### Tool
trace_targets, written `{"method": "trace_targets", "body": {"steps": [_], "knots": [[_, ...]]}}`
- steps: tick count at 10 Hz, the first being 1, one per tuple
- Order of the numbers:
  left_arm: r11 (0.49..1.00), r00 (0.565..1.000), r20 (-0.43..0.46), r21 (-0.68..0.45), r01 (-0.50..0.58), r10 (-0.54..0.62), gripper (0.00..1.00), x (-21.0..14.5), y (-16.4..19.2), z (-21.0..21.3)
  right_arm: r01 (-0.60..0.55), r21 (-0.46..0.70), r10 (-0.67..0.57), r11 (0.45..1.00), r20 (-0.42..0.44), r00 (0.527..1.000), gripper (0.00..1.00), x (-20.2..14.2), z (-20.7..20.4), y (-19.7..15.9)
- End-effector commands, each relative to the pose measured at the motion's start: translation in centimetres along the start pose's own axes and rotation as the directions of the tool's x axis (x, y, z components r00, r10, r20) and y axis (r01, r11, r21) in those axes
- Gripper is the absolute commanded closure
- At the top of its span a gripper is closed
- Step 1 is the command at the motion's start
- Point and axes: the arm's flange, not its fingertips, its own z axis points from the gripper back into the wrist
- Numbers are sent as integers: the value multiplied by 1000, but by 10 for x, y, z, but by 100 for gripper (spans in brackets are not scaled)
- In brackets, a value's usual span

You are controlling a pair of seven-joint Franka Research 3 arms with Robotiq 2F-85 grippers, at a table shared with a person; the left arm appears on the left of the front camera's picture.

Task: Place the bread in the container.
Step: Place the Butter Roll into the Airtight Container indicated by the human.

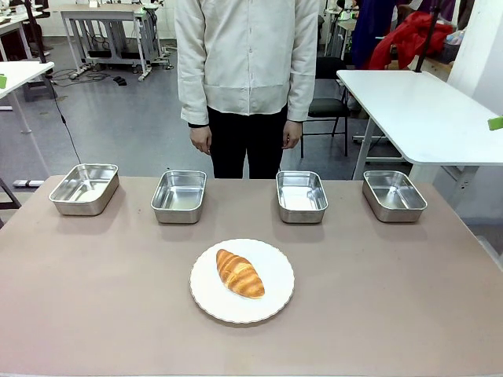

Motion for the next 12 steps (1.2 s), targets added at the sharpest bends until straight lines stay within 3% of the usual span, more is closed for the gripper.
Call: {"method": "trace_targets", "body": {"steps": [1, 12], "knots": [[1000, 1000, 13, -9, 4, -4, 0, 1, 0, 1, 0, 6, 0, 1000, 18, 1000, 0, 1, -1, -1], [1000, 1000, 13, -9, 4, -4, 0, 1, 0, 1, 0, 6, 0, 1000, 18, 1000, 0, 1, -1, -1]]}}
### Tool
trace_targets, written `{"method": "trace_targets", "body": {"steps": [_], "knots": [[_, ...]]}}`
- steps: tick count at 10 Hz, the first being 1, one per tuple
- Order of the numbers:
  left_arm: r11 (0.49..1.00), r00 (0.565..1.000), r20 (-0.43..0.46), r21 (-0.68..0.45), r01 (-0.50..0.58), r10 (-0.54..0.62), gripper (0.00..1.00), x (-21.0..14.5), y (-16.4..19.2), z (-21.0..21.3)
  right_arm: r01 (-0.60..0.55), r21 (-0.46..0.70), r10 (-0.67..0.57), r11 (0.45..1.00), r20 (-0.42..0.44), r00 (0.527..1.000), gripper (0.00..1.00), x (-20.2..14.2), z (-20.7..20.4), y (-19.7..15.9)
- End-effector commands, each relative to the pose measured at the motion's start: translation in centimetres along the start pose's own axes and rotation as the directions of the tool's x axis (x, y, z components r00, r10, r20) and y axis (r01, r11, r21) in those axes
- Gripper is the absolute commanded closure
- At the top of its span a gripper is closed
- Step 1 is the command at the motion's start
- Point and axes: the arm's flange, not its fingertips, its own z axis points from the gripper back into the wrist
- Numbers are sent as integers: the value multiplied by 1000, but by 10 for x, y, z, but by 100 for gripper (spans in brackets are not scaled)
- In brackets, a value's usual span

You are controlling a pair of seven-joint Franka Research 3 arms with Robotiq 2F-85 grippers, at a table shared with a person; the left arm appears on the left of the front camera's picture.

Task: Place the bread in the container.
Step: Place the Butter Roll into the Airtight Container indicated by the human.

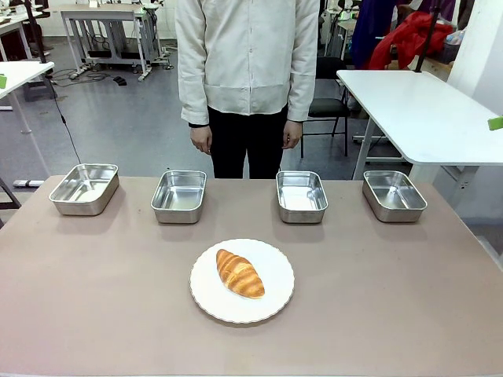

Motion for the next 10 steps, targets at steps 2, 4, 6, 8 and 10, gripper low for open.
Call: {"method": "trace_targets", "body": {"steps": [2, 4, 6, 8, 10], "knots": [[1000, 1000, 13, -9, 4, -4, 0, 1, 0, 1, 0, 6, 0, 1000, 18, 1000, 0, 1, -1, -1], [1000, 1000, 13, -9, 4, -4, 0, 1, 0, 1, 0, 6, 0, 1000, 18, 1000, 0, 1, -1, -1], [1000, 1000, 13, -9, 4, -4, 0, 1, 0, 1, 0, 6, 0, 1000, 18, 1000, 0, 1, -1, -1], [1000, 1000, 13, -9, 4, -4, 0, 1, 0, 1, 0, 6, 0, 1000, 18, 1000, 0, 1, -1, -1], [1000, 1000, 13, -9, 4, -4, 0, 1, 0, 1, 0, 6, 0, 1000, 18, 1000, 0, 1, -1, -1]]}}
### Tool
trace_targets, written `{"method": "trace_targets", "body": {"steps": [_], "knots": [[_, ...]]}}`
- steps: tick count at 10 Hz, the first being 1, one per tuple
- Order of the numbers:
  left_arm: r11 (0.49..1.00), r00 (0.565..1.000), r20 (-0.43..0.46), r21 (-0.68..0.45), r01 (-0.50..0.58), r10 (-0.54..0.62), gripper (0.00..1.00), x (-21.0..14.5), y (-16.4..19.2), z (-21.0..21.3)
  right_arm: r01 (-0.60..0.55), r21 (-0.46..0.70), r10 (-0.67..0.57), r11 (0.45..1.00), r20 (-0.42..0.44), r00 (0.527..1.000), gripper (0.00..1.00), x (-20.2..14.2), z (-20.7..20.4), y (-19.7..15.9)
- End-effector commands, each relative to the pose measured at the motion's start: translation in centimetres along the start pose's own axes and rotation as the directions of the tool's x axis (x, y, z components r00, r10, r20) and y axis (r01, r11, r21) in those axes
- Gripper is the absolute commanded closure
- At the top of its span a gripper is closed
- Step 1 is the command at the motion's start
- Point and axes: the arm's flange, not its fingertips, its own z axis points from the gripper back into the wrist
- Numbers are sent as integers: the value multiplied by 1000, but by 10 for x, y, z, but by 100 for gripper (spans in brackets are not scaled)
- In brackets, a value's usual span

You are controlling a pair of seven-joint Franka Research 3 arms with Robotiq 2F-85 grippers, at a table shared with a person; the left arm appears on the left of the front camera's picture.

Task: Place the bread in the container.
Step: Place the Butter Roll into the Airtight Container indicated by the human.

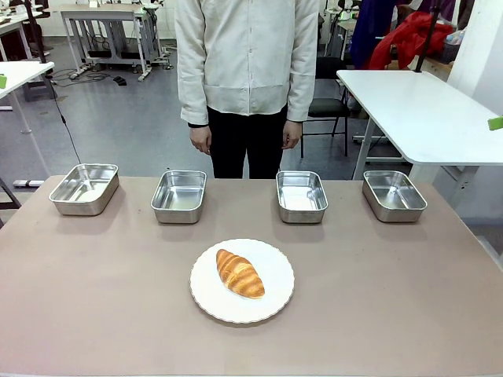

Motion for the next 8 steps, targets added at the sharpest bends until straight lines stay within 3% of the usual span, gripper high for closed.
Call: {"method": "trace_targets", "body": {"steps": [1, 8], "knots": [[1000, 1000, 13, -9, 4, -4, 0, 1, 0, 1, 0, 6, 0, 1000, 18, 1000, 0, 1, -1, -1], [1000, 1000, 13, -9, 4, -4, 0, 1, 0, 1, 0, 6, 0, 1000, 18, 1000, 0, 1, -1, -1]]}}
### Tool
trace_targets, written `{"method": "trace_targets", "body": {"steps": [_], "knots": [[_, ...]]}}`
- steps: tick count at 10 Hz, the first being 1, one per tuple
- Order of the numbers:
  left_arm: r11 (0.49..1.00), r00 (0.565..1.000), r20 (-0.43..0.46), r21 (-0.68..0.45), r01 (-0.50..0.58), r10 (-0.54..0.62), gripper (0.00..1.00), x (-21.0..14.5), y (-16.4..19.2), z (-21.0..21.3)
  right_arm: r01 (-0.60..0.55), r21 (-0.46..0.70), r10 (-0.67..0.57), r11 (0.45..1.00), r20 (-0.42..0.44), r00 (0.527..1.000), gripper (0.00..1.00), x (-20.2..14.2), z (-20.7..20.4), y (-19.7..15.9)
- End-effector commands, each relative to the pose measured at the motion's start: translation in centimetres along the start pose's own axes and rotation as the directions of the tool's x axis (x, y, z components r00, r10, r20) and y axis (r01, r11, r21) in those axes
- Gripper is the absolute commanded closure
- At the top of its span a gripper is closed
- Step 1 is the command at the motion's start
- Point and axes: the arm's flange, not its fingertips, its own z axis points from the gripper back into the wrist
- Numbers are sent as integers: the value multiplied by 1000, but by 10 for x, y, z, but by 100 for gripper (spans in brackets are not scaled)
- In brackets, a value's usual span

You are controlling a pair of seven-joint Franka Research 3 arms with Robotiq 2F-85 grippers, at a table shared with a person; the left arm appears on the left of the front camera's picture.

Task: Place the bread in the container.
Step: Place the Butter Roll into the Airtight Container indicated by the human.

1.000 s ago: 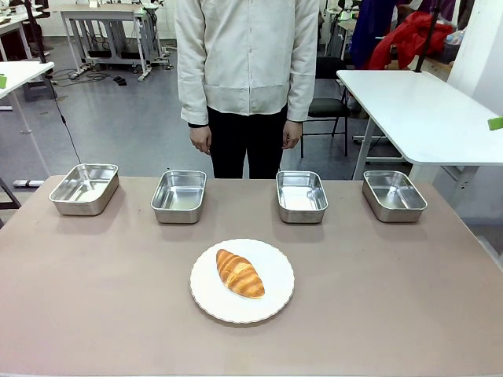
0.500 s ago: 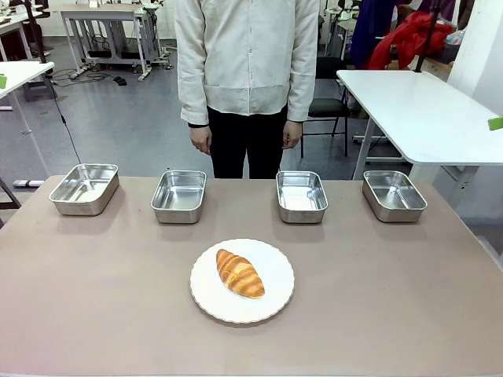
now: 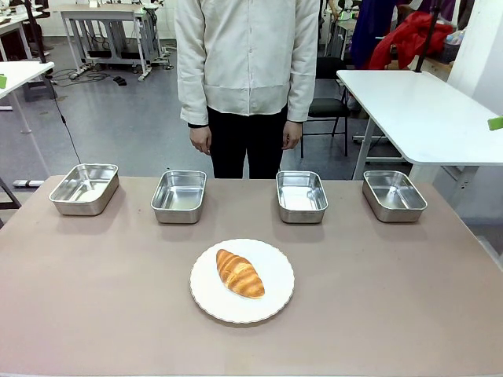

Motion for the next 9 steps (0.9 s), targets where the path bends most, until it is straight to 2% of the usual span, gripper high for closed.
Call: {"method": "trace_targets", "body": {"steps": [1, 9], "knots": [[1000, 1000, 13, -9, 4, -4, 0, 1, 0, 1, 0, 6, 0, 1000, 18, 1000, 0, 1, -1, -1], [1000, 1000, 13, -9, 4, -4, 0, 1, 0, 1, 0, 6, 0, 1000, 18, 1000, 0, 1, -1, -1]]}}
